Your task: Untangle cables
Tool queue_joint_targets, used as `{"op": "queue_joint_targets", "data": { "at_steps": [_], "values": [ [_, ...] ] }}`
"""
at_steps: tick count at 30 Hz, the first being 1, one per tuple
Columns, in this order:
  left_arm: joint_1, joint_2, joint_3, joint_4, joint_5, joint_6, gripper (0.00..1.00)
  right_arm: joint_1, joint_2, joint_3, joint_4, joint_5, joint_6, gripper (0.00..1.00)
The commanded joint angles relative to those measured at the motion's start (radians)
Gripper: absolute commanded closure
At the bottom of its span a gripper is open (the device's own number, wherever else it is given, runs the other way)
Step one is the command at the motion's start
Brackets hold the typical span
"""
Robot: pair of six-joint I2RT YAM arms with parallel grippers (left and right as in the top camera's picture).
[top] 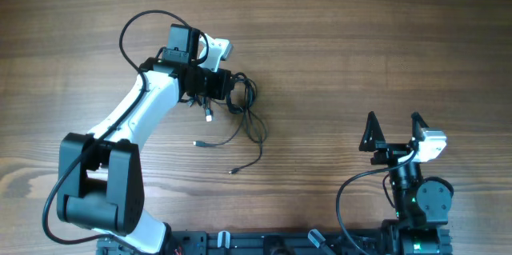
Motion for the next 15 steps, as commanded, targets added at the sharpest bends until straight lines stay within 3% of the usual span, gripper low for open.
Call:
{"op": "queue_joint_targets", "data": {
  "at_steps": [1, 15],
  "values": [
    [-0.002, 0.018, -0.006, 0.006, -0.006, -0.003, 0.92, 0.005, -0.003, -0.001, 0.003, -0.002, 0.009, 0.0],
    [-0.002, 0.018, -0.006, 0.011, -0.006, -0.004, 0.89, 0.005, -0.003, -0.001, 0.003, -0.002, 0.008, 0.0]
  ]
}}
